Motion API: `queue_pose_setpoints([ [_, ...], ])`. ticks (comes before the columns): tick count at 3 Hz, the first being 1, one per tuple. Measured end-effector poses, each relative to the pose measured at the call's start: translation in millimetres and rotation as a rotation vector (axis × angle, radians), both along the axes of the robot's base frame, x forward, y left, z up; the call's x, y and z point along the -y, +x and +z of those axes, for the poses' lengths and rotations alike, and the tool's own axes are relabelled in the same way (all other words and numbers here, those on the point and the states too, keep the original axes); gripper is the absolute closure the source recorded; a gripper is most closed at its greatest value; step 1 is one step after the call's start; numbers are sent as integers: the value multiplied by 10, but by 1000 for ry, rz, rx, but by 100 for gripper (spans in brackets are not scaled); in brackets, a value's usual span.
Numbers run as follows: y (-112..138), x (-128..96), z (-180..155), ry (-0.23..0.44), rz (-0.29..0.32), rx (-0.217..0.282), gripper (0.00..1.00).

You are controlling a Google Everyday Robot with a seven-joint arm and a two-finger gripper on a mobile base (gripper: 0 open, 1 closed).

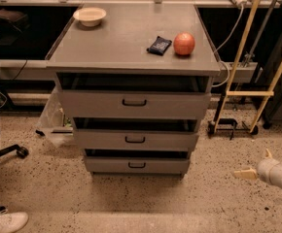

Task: Close bottom drawer

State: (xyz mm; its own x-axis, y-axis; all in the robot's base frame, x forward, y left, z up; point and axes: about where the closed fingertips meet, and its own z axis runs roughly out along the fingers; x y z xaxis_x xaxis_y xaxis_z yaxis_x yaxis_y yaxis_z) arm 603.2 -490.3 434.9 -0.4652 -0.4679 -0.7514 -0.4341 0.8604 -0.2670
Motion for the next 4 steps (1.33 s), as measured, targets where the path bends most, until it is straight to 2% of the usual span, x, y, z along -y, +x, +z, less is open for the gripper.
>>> queue_pose_setpoints([
  [1, -323, 418, 425, -209, -61, -12, 0],
  [2, -66, 233, 1073, -433, 4, 38, 0],
  [3, 69, 47, 1419, -495, 36, 83, 0],
  [4, 68, 47, 1419, -495, 36, 83, 0],
])
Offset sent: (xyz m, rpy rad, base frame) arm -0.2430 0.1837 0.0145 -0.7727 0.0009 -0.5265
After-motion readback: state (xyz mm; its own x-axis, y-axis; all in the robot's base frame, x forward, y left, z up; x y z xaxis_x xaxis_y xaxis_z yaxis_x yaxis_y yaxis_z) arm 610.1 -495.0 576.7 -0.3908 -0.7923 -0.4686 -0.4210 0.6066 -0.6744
